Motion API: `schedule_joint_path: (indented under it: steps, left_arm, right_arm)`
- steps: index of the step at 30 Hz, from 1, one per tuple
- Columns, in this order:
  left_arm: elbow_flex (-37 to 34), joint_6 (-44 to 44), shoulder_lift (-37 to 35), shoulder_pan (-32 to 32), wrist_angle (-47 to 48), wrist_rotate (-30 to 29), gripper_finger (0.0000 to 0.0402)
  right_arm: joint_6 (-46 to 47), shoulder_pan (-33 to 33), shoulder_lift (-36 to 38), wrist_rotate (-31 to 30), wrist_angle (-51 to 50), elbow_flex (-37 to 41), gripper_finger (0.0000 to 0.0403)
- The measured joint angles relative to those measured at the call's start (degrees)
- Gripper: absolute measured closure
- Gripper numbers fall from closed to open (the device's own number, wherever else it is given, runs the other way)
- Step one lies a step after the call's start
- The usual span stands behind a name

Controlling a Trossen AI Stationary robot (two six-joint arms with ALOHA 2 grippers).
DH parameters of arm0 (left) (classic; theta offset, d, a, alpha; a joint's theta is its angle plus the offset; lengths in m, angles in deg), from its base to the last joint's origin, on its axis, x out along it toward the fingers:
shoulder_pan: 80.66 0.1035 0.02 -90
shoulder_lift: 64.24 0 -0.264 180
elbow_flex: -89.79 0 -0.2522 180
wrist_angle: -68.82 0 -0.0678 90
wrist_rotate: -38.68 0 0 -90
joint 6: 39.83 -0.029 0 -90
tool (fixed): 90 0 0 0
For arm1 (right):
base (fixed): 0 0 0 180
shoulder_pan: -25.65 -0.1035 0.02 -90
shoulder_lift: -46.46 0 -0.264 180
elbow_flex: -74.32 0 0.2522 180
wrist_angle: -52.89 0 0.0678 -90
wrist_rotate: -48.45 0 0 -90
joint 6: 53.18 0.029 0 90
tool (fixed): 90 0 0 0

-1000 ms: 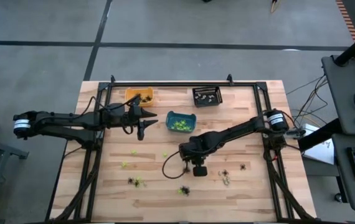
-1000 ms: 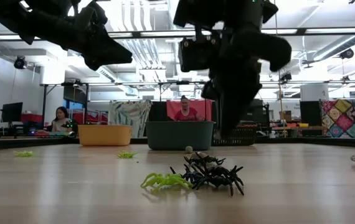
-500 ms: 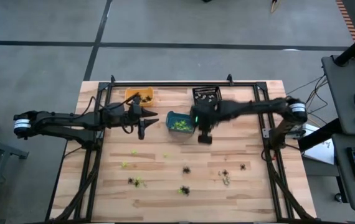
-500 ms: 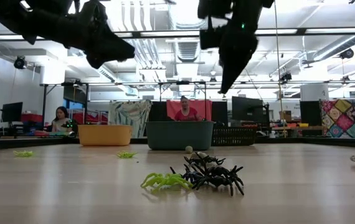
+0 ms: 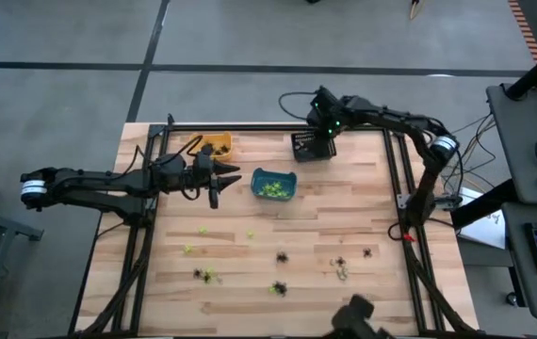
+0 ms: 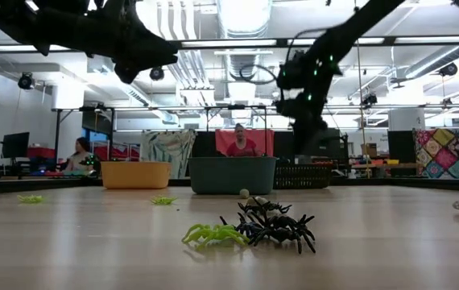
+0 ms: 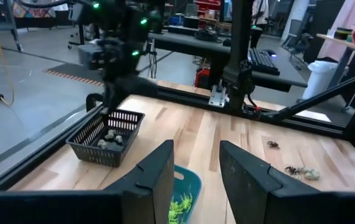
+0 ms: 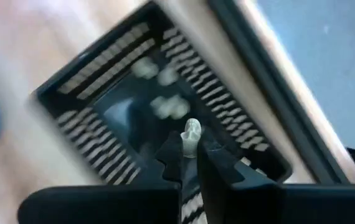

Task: Sort Halloween decoration
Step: Put the white skull toy into the black bin, then put the green spider toy into the blue bin

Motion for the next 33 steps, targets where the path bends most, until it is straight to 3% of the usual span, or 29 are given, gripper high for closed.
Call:
schedule_joint_path:
  steps: [5,18,24,27,33]
  left_arm:
    - [0.0,2.25,0.83,0.0,-0.01,-0.01,0.029]
    - [0.02,7.97,6.86,0.0,-1.38,-0.03,0.029]
    - [0.04,10.5,8.4,-0.06,-1.47,-0.01,0.029]
    - [0.04,11.87,8.89,-0.17,-0.68,0.02,0.029]
    - [0.07,14.87,10.66,-2.97,7.22,0.06,0.029]
  right_arm:
    - [3.28,2.82,-3.56,0.5,4.74,0.02,0.0379]
    - [1.93,3.28,-4.57,0.67,5.09,0.02,0.0254]
    - [3.23,3.26,-3.55,0.85,4.77,0.02,0.025]
    - [4.11,2.89,-1.73,4.33,4.22,0.02,0.0255]
    - [4.24,-0.51,3.91,7.16,4.42,0.8,0.0269]
